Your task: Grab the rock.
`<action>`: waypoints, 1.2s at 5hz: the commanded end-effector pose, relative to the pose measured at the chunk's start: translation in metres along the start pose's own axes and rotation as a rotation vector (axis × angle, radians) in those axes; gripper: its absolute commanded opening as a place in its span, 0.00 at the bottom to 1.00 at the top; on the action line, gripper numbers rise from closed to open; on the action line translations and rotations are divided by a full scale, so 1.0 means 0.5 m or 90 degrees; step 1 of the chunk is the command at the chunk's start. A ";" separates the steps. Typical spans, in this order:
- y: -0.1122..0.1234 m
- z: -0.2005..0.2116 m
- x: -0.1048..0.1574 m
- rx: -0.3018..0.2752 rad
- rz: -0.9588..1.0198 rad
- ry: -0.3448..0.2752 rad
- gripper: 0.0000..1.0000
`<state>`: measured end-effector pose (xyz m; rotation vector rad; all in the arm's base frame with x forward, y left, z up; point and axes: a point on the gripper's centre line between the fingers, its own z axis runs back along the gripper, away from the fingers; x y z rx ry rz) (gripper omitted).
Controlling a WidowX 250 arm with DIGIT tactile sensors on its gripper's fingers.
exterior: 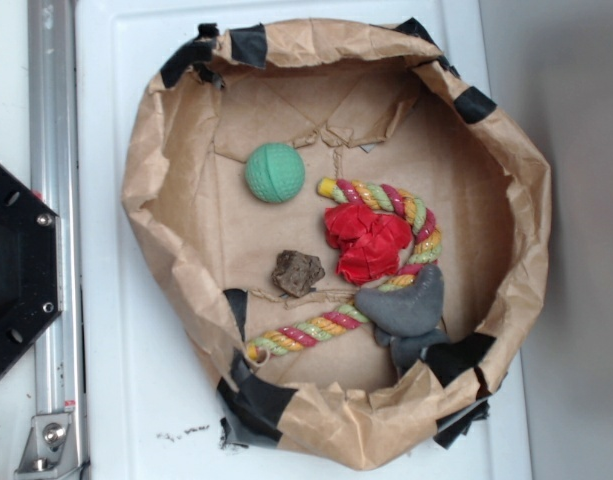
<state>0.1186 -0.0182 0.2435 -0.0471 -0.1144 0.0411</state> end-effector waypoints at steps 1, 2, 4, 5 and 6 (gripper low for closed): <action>0.000 0.000 0.000 0.000 0.000 0.000 1.00; 0.001 -0.024 0.098 -0.040 0.068 -0.048 1.00; 0.039 -0.197 0.228 -0.061 0.209 -0.019 1.00; 0.037 -0.298 0.200 -0.029 0.184 0.019 1.00; 0.028 -0.395 0.171 -0.013 0.170 0.066 1.00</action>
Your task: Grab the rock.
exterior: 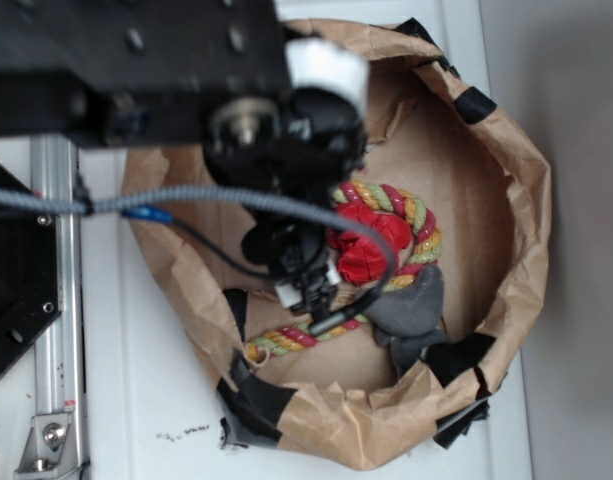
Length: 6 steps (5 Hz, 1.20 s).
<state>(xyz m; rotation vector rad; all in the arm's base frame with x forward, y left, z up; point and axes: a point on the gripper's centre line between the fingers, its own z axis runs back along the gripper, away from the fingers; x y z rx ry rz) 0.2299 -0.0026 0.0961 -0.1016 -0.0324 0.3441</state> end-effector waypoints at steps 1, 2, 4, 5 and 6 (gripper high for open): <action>-0.031 -0.149 -0.023 -0.034 -0.041 0.018 1.00; -0.056 -0.137 -0.002 -0.064 -0.063 -0.022 1.00; -0.037 -0.170 0.038 -0.005 -0.071 -0.027 0.98; -0.041 -0.174 0.027 -0.006 -0.087 -0.013 0.00; -0.048 -0.122 0.016 -0.028 -0.114 0.038 0.00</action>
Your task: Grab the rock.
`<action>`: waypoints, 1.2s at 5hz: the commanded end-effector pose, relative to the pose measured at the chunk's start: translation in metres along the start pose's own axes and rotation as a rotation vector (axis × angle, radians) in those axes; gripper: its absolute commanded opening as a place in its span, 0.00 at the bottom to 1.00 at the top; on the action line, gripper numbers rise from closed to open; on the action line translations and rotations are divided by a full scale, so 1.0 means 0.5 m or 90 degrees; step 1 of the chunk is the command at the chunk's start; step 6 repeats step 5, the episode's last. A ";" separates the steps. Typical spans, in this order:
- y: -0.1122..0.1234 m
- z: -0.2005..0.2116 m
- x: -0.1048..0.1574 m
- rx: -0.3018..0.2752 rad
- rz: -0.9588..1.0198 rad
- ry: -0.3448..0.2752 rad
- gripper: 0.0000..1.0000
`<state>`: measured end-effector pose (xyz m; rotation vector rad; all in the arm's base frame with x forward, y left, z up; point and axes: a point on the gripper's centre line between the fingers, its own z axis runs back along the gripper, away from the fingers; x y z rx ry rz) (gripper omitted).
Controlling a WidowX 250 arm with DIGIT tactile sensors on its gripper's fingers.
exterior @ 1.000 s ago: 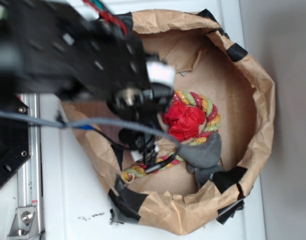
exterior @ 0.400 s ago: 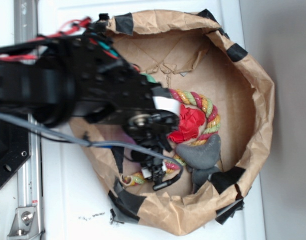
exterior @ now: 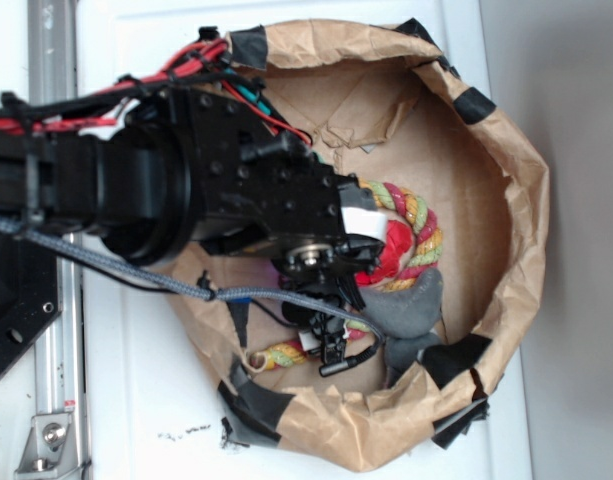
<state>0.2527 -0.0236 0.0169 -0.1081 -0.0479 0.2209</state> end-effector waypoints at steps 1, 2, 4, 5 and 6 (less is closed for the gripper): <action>-0.007 0.142 -0.007 -0.011 -0.143 0.006 0.00; 0.041 0.248 0.013 -0.001 -0.251 -0.074 0.00; -0.006 0.444 0.033 0.008 -0.263 -0.073 0.00; -0.005 0.459 0.039 0.013 -0.255 -0.058 0.00; -0.005 0.459 0.039 0.013 -0.255 -0.058 0.00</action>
